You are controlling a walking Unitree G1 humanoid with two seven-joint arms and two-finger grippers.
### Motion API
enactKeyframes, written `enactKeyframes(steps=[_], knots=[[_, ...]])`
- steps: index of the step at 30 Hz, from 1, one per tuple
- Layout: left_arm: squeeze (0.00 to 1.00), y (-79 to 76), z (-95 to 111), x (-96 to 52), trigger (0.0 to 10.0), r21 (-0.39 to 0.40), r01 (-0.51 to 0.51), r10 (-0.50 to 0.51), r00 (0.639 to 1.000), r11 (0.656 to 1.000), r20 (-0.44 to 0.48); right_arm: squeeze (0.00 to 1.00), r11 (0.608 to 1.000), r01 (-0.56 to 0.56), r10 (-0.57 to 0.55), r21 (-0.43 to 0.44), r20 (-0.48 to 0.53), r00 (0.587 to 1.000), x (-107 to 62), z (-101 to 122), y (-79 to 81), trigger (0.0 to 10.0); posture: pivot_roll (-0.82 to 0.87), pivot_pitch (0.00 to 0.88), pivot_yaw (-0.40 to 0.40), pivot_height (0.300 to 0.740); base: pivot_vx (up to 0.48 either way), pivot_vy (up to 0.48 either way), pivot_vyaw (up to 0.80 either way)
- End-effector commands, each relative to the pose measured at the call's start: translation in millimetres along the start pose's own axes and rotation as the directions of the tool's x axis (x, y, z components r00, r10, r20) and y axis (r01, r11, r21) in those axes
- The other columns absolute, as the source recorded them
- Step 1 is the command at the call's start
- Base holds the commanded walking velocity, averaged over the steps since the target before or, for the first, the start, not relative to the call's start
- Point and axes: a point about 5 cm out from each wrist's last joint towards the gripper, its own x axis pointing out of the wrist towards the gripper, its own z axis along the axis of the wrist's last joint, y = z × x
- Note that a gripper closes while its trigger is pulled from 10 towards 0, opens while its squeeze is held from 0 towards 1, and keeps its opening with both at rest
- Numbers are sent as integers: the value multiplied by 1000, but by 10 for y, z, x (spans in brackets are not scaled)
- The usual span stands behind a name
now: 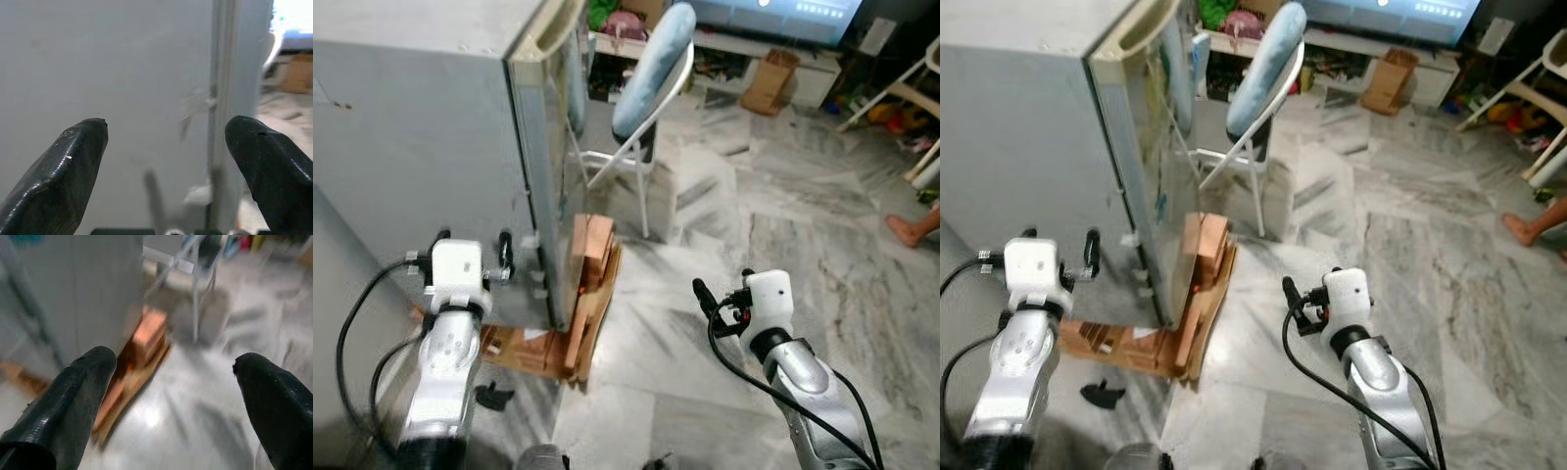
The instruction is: Restocking fridge
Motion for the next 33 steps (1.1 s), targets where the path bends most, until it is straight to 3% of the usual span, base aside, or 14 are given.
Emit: enactKeyframes(steps=[1,5,9,12,17,23,25,29,33], knots=[[0,-24,-31,13,10000,-3,17,-17,1000,1000,-11,0,1000,7,-7,-7,-21,1000,-54,1,-53,10000,81,59,-75,740,0,0,0],[0,-138,42,173,10000,-35,66,-66,998,997,14,0,999,-36,37,25,-61,997,-138,-68,-42,10000,53,68,-75,740,0,0,0],[0,-244,84,244,10000,-83,122,-121,992,989,28,0,998,-49,52,34,-77,996,-193,-98,-50,10000,35,73,-73,740,0,0,0],[0,-371,110,307,10000,-118,190,-188,982,975,34,0,996,-65,71,54,-114,991,-342,-287,-69,10000,25,81,-70,740,0,0,0],[0,-438,148,385,10000,-103,206,-202,978,973,42,0,993,-79,92,87,-156,983,-491,-484,-107,10000,20,87,-65,740,0,0,0],[0,-476,174,484,10000,-92,210,-207,977,973,45,0,993,-60,78,101,-189,979,-917,-733,-383,10000,8,96,-58,740,0,0,0],[0,-474,163,508,10000,-81,199,-197,980,977,39,0,992,-69,85,102,-161,983,-1018,-746,-445,10000,6,97,-57,740,0,0,0],[0,-452,158,587,10000,-74,168,-167,986,983,23,0,987,-149,152,62,-48,987,-1437,-788,-586,10000,-12,99,-48,740,0,0,0],[0,-459,173,639,10000,-72,167,-166,986,983,19,0,991,-130,130,35,3,991,-1591,-828,-710,10000,-16,100,-46,740,0,0,0]])
